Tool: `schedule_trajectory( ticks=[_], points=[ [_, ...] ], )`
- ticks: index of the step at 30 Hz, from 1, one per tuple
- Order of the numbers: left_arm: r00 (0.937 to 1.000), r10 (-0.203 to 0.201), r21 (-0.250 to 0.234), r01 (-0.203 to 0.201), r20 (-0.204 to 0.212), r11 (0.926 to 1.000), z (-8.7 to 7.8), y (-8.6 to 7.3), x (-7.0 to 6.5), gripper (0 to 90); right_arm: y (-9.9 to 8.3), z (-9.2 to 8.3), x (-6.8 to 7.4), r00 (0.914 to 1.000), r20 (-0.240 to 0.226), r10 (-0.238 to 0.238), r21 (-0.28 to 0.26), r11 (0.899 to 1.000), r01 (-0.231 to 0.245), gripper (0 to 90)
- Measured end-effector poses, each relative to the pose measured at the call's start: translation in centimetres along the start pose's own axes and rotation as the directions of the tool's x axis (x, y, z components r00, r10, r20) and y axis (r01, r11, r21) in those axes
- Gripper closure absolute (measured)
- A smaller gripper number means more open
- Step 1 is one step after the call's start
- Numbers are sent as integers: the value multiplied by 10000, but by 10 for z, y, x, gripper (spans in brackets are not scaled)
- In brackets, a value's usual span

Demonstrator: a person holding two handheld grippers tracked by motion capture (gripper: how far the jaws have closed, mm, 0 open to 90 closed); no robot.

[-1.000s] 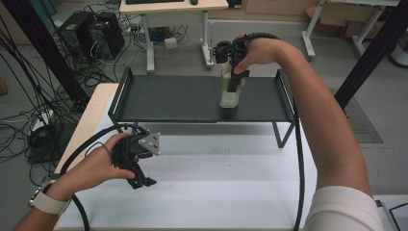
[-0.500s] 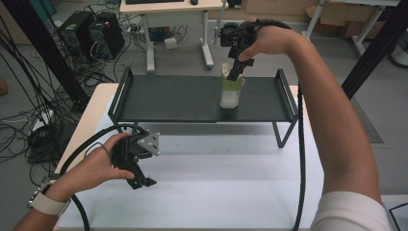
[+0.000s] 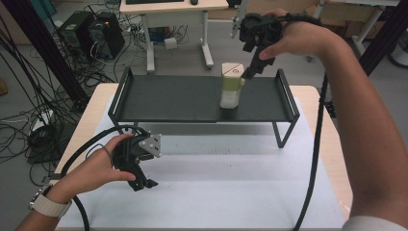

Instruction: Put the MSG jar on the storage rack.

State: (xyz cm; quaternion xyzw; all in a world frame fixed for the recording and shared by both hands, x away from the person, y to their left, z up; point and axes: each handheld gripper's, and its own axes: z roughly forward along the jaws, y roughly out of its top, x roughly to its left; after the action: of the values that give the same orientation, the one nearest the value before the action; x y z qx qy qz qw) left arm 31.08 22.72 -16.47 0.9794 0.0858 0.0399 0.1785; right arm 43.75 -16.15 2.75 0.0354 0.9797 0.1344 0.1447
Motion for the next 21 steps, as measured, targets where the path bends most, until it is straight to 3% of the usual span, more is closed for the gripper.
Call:
schedule_trajectory(
  ticks=[9,16,21],
  points=[
    [9998,190,-16,-190,37,9998,5,7,-3,90,-33,-8,38,9992,-313,235,187,9996,-230,100],
    [9997,214,-25,-214,69,9998,8,12,-4,89,-59,1,69,9970,-583,501,266,9985,-487,91],
    [9993,357,-5,-356,118,9994,11,16,-6,89,-71,20,91,9947,-828,608,458,9973,-572,87]
  ],
)
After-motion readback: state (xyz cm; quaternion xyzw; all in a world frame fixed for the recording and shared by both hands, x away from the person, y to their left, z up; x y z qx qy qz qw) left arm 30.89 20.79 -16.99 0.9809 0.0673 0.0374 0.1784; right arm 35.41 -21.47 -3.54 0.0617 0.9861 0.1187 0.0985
